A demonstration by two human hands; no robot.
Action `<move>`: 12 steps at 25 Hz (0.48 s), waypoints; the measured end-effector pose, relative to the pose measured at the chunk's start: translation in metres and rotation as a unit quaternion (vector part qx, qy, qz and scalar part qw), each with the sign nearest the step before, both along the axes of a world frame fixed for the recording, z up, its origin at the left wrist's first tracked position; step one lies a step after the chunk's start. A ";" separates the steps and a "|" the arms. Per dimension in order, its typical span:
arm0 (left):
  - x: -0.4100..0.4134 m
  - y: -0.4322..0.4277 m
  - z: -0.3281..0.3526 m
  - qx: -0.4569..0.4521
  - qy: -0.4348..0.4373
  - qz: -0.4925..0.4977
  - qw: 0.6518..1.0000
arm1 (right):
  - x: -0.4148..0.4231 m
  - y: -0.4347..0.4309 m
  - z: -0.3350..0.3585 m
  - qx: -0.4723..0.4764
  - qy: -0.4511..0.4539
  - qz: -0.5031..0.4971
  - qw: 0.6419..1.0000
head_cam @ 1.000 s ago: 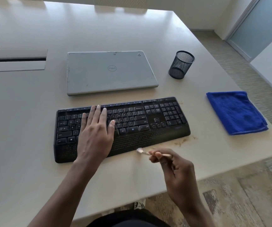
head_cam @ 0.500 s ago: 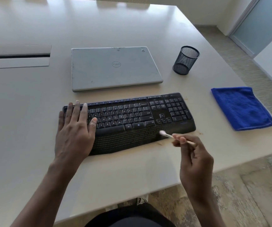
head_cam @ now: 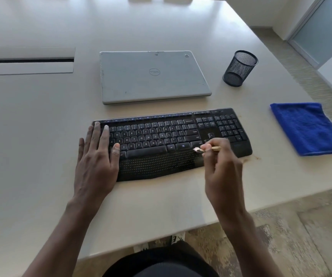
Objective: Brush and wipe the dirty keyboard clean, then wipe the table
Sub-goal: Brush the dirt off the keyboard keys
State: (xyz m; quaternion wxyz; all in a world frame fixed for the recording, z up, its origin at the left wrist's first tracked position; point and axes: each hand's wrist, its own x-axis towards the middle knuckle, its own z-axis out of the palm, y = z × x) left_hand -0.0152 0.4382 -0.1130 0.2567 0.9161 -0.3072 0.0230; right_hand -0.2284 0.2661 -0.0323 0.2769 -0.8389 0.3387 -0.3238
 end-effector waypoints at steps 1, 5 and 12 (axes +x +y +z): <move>0.000 0.000 0.000 -0.003 0.001 0.000 1.000 | 0.011 0.009 -0.002 -0.001 0.010 0.029 1.000; 0.000 0.000 0.001 -0.012 0.012 -0.004 1.000 | 0.039 0.041 0.003 0.074 0.007 0.146 0.986; 0.000 0.007 0.003 -0.036 0.051 -0.015 0.998 | 0.040 0.039 0.013 -0.020 0.066 0.073 0.995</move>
